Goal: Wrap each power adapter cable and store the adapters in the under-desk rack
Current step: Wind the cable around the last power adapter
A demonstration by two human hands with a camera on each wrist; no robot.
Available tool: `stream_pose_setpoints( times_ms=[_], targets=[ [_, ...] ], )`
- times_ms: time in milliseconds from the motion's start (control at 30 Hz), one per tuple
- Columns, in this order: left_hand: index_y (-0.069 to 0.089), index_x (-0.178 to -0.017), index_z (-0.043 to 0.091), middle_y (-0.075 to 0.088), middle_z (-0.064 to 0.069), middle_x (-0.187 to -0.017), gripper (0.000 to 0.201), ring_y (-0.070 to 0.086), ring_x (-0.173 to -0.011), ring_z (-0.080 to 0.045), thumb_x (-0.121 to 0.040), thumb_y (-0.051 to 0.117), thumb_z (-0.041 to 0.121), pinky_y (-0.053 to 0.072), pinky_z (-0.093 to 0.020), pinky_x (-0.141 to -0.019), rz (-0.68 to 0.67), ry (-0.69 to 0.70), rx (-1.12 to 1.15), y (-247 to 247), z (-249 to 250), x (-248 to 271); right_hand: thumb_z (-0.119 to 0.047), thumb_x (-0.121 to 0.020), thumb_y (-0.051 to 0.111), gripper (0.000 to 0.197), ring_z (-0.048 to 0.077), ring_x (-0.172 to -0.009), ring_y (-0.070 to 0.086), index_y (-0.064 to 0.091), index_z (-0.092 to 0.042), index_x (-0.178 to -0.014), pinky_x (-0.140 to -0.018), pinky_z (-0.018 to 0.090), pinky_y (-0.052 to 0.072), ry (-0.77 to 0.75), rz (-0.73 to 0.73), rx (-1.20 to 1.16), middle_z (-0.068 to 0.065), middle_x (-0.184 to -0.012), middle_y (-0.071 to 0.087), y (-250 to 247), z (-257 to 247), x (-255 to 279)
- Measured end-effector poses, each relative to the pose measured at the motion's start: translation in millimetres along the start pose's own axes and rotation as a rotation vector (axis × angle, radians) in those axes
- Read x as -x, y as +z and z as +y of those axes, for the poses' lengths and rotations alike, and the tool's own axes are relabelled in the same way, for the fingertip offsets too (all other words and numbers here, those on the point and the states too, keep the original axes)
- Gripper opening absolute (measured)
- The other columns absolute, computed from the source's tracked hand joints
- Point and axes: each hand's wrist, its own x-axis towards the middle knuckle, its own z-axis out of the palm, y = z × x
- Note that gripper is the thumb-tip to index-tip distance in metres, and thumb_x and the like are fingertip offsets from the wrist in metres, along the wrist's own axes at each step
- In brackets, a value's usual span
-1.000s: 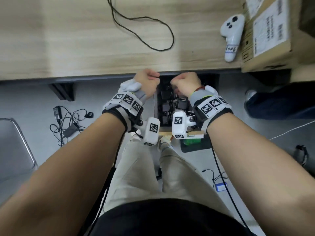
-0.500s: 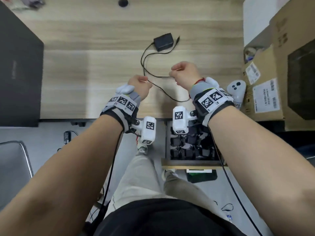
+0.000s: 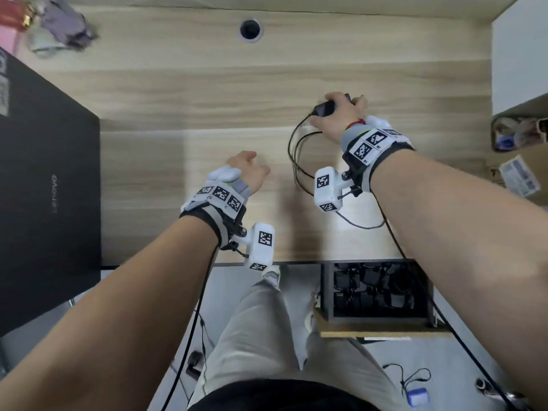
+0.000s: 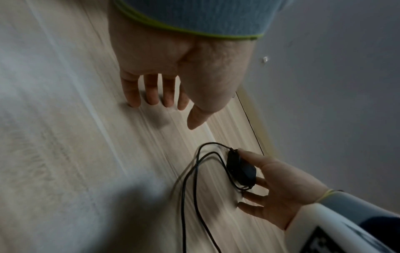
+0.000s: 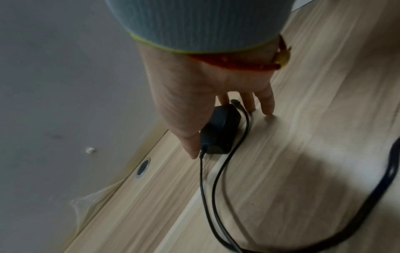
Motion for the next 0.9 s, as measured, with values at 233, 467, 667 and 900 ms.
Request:
stream_pose_setpoints(
  times_ms=[233,467,667,900],
  targets=[
    [0.058,-0.130,0.016,0.059,-0.004,-0.129,0.044,0.058,-0.111,-0.020,-0.089,0.068,0.029,0.045,-0.029,-0.098,-0.016,0.019,0.194,4,15,1,-0.036,-0.069,0.070,0.037,0.038,-0.108,0.041,0.048,-0.040,-0.099,-0.098,0.046,0.043,0.013,-0.049,0.153,0.008,-0.129,0.034,18,4,15],
    [0.065,-0.118,0.020,0.069,-0.001,-0.108,0.047,0.064,-0.095,-0.015,-0.083,0.070,0.051,0.052,-0.033,-0.090,-0.070,0.128,0.331,-3,54,42,-0.041,-0.054,0.069,0.061,0.031,-0.108,0.047,0.047,-0.040,-0.111,-0.093,0.038,0.043,-0.288,-0.117,-0.113,0.005,-0.114,0.049,3,-1,72],
    [0.067,-0.086,0.014,0.070,-0.012,-0.086,0.025,0.066,-0.070,-0.017,-0.091,0.065,0.039,0.059,-0.031,-0.072,-0.075,0.223,0.414,-16,98,111,-0.039,-0.051,0.071,0.085,0.029,-0.104,0.055,0.034,-0.030,-0.127,-0.089,0.041,0.051,-0.514,-0.047,-0.279,0.002,-0.114,0.056,-45,-11,126],
    [0.070,-0.097,0.011,0.072,-0.010,-0.091,0.032,0.070,-0.084,-0.025,-0.093,0.062,0.041,0.059,-0.037,-0.079,0.100,0.380,0.541,-38,144,192,-0.042,-0.068,0.086,0.091,0.017,-0.101,0.061,0.032,-0.019,-0.138,-0.089,0.032,0.053,-0.537,-0.084,-0.458,0.003,-0.117,0.058,-106,-3,175]
  ],
)
